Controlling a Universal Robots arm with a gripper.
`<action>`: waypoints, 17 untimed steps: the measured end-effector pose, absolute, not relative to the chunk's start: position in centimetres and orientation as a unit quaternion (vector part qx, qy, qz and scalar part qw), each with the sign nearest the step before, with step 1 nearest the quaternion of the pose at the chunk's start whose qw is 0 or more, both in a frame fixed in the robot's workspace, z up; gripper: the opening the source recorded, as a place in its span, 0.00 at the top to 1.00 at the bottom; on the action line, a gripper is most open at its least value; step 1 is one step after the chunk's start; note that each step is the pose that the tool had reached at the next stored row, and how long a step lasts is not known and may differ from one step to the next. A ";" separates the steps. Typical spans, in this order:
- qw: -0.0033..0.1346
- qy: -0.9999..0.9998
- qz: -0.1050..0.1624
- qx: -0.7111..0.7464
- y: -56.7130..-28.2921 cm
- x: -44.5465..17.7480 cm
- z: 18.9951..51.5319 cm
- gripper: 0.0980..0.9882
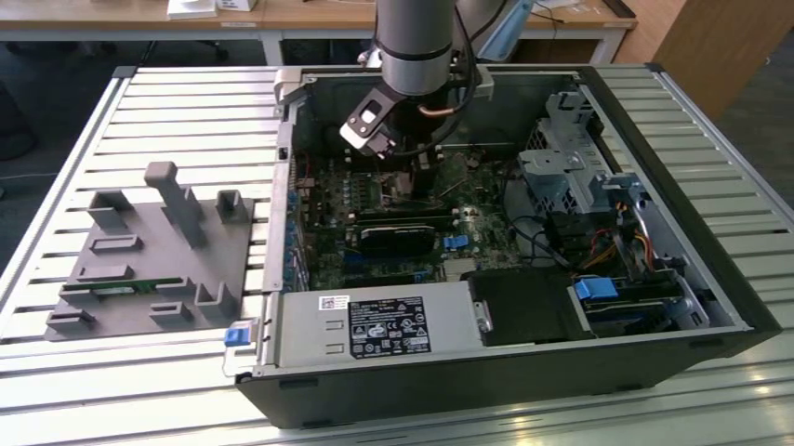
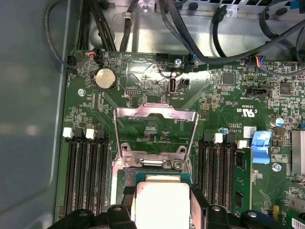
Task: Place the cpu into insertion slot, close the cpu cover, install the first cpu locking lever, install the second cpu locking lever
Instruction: 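Place the cpu into insertion slot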
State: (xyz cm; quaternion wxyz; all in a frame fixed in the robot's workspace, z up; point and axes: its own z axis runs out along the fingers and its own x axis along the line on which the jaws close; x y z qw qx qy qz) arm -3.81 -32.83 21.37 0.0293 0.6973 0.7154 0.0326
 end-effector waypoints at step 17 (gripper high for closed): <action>0.029 0.715 0.033 0.697 -32.4 -4.0 20.9 0.50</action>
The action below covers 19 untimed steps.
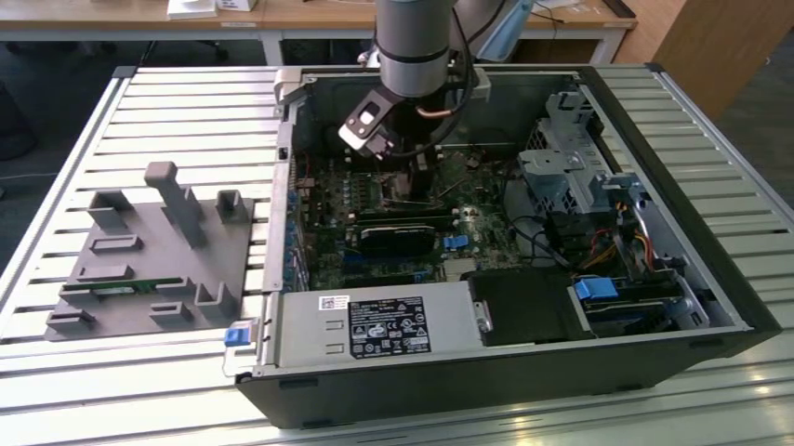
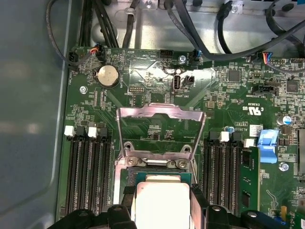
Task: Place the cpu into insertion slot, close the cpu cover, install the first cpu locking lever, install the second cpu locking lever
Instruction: 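Place the cpu into insertion slot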
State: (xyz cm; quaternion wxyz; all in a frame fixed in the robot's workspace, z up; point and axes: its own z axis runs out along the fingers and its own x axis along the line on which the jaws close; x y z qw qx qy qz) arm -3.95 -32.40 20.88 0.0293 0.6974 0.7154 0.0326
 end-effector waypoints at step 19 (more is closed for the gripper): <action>0.030 0.711 0.032 0.702 -32.1 -4.2 19.8 0.50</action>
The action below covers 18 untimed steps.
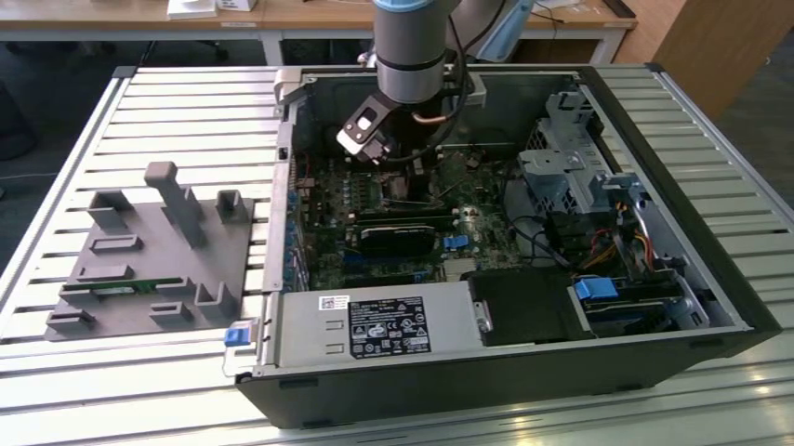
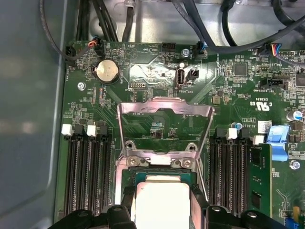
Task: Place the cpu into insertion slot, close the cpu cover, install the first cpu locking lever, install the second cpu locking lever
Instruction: 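Place the cpu into insertion slot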
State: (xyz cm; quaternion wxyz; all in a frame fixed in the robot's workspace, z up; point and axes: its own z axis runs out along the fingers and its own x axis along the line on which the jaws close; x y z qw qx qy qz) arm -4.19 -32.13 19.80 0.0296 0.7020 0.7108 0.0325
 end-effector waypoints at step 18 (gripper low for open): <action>0.030 0.711 0.032 0.702 -32.1 -4.2 19.4 0.49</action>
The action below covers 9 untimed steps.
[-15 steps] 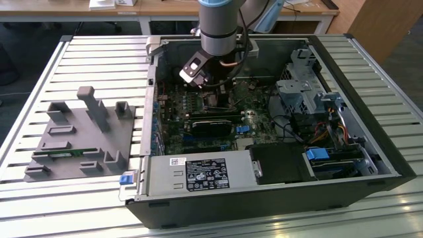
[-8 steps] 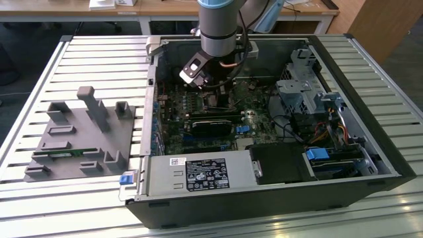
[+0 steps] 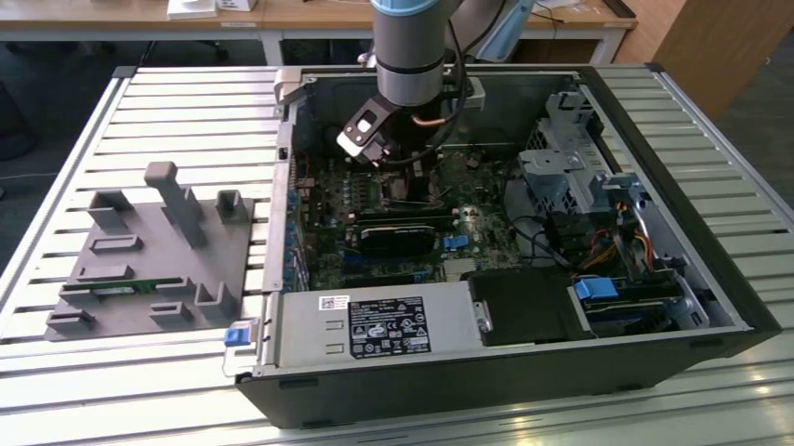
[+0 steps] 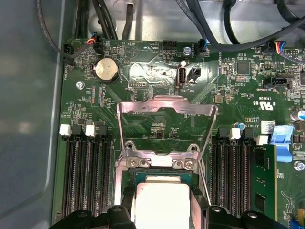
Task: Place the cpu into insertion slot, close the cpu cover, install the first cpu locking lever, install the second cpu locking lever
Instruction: 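Place the cpu into insertion slot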
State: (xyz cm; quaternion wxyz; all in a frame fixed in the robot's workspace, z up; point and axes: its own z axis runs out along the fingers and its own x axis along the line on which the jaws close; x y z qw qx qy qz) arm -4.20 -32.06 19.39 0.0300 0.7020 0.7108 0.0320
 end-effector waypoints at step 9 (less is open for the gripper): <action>0.030 0.711 0.032 0.702 -32.0 -4.2 19.4 0.42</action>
